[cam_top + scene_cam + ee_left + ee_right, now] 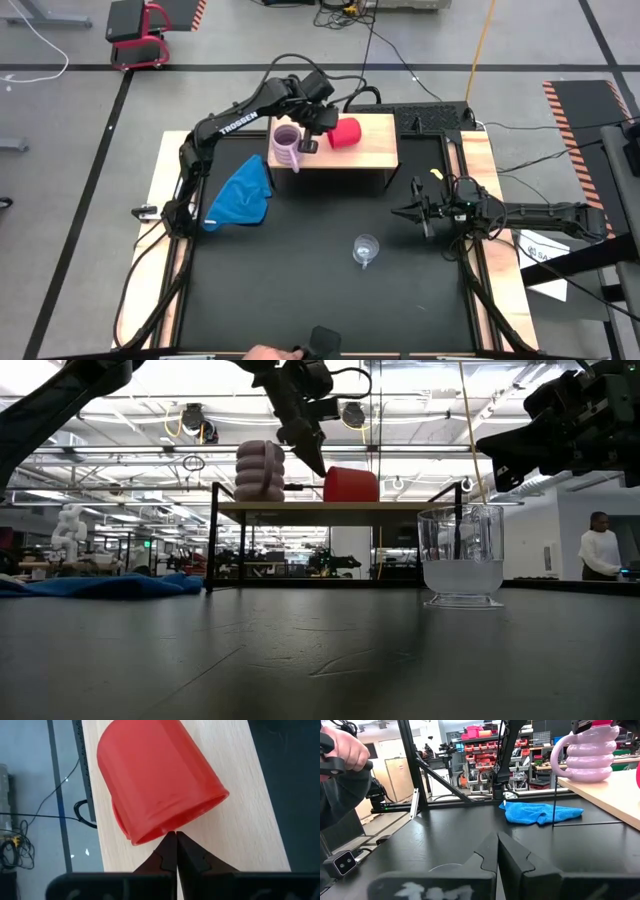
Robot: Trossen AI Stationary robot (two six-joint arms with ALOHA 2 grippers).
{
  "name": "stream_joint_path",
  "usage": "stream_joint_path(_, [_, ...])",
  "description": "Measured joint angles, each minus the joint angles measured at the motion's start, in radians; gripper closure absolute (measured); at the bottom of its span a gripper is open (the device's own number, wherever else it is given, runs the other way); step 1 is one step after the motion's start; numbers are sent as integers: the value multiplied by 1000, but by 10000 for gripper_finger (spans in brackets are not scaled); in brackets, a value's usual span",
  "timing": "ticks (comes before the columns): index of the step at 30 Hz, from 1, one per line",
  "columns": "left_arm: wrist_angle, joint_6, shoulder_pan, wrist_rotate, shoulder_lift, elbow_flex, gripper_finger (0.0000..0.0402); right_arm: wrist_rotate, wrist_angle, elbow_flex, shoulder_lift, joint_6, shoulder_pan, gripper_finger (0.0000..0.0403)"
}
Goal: Stack small to large cups/mugs on shelf
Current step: Put the red mug on the shelf
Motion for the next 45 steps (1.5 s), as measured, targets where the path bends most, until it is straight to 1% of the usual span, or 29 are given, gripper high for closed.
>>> stream_joint_path(7, [-61,-68,-1,-1,0,1,396,0,-1,0,0,0,0,403])
stream_joint_path(10, [-40,-107,-1,9,0,1,394,0,0,0,0,0,0,403])
stream_joint_path(13, [-21,-127,-1,46,0,1,384,0,0,0,0,0,0,403])
stream_joint_path(17, [-17,-168,2,88,-7,2,359,0,0,0,0,0,0,403])
stream_joint_path(23, [-50,-212,2,159,-24,2,305,0,0,0,0,1,0,403])
stream_joint_path(28, [-46,-294,10,300,-34,2,268,0,0,0,0,1,0,403])
stream_joint_path(32, [-44,-382,10,368,-34,2,250,0,0,0,0,8,0,403])
stream_joint_path(36, [20,-466,4,423,-34,2,250,0,0,0,0,8,0,403])
stream_joint_path(39, [72,-535,3,423,-34,2,256,0,1,0,0,8,0,403])
stream_joint_path(43, [87,-599,15,422,-34,2,264,0,0,0,0,8,0,403])
stream_joint_path(45, [88,-628,17,399,-34,2,267,0,-2,0,0,8,0,403])
